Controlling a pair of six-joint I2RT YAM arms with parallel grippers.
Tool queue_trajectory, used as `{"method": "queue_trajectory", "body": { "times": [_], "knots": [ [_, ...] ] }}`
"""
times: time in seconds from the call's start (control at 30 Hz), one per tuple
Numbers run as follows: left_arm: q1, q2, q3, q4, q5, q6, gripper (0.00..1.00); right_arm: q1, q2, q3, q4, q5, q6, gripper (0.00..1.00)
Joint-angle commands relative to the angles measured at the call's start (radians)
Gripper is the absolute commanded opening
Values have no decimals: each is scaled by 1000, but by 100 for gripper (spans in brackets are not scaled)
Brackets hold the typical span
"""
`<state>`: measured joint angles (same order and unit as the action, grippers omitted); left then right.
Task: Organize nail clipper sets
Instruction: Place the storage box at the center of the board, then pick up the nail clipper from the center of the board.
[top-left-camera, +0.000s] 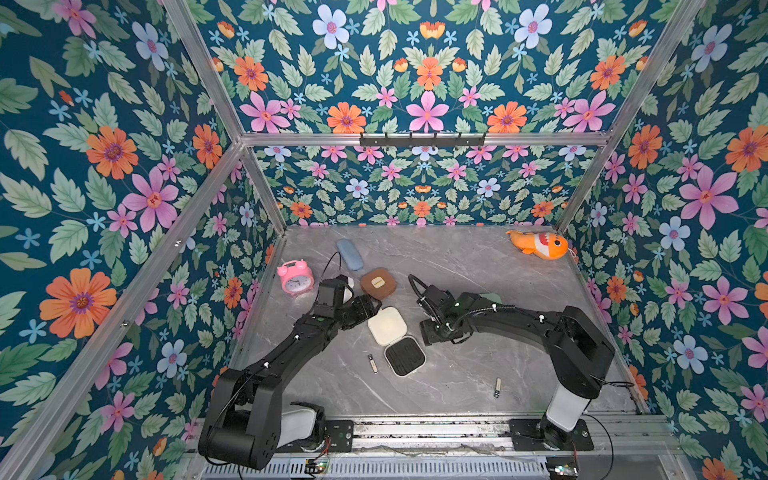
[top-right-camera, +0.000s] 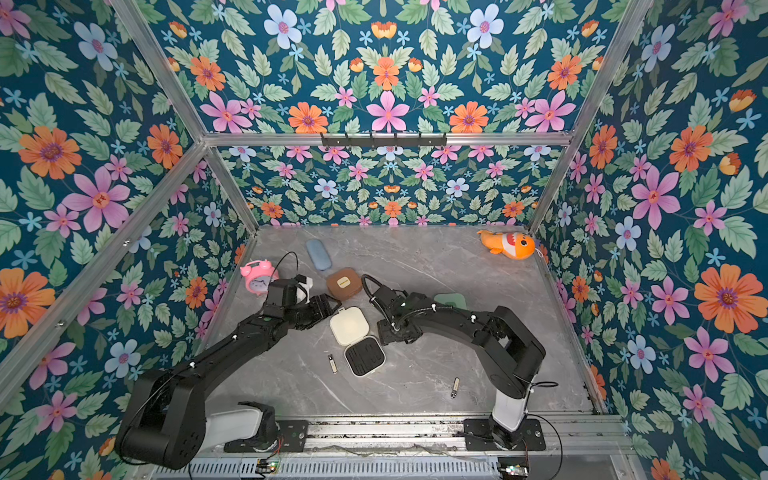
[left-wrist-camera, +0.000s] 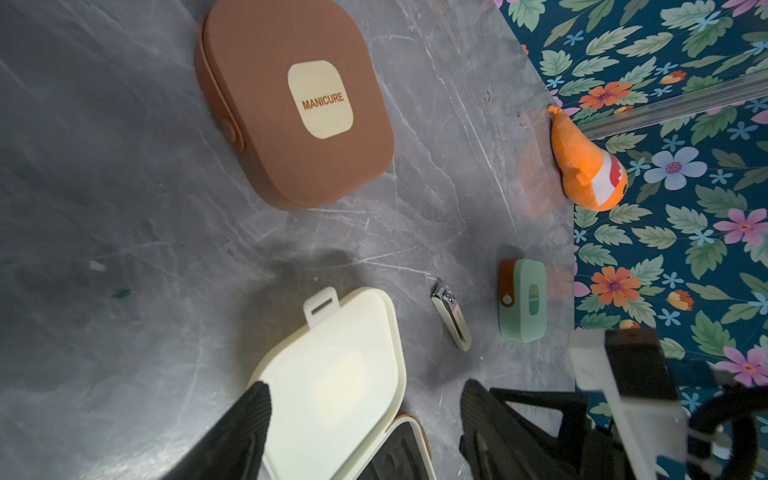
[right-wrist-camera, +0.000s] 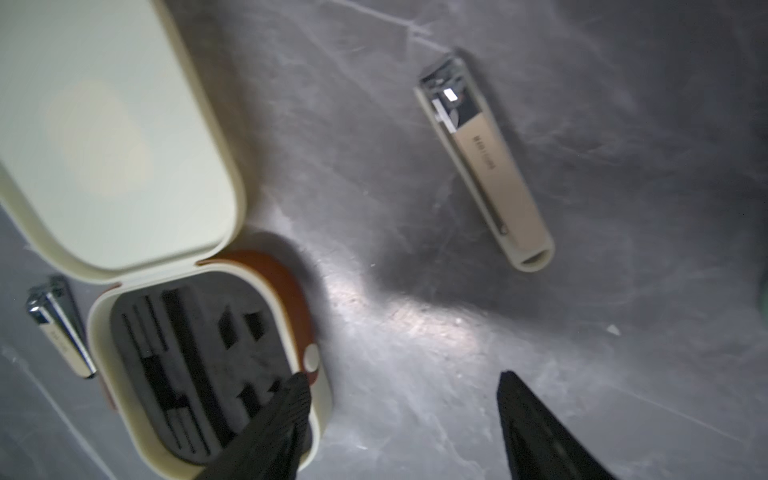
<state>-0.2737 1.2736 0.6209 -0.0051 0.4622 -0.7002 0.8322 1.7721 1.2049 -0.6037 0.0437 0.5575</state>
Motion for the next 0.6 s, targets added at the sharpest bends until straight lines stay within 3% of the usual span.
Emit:
{"method": "queue_trajectory", "body": {
  "times": [0.0,0.3,0.57],
  "knots": [
    [-3,18,-2,42,11,-1,75,-48,14,19,-27,18,34,77],
    [-13,41,6,47,15,1,75,-125,148,108,0,-51,-48,79],
    [-12,60,6,51,12,1,75,-125,121,111,-27,-53,-31,76]
  ]
}}
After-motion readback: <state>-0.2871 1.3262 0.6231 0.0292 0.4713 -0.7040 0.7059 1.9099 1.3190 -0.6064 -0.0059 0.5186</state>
